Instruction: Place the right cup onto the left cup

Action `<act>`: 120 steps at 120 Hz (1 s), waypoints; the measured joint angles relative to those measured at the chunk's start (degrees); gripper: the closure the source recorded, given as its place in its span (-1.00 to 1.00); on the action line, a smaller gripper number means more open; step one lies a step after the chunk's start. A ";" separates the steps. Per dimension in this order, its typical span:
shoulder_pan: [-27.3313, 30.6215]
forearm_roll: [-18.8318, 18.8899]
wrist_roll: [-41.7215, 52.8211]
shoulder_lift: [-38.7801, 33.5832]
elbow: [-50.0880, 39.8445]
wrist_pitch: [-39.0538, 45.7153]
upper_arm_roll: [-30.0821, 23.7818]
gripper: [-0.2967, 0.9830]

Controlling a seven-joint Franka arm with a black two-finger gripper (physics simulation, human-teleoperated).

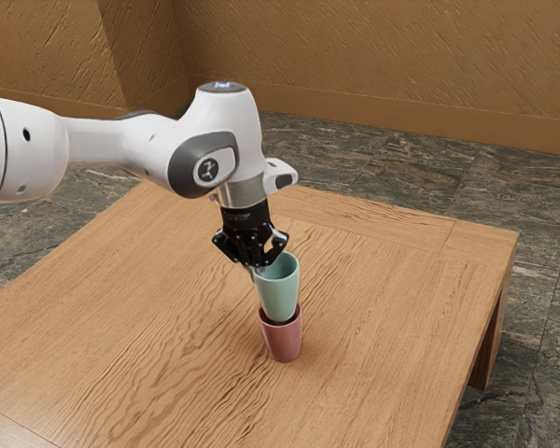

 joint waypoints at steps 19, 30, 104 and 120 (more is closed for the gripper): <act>-0.39 0.08 -0.02 0.16 -0.39 0.98 -0.12 0.30; -0.44 0.12 0.00 -0.19 -0.51 1.28 -0.14 0.01; -1.45 1.26 3.93 -6.58 0.23 -2.67 4.86 -0.51; -0.66 2.53 7.67 -7.45 2.66 -4.23 7.88 -0.52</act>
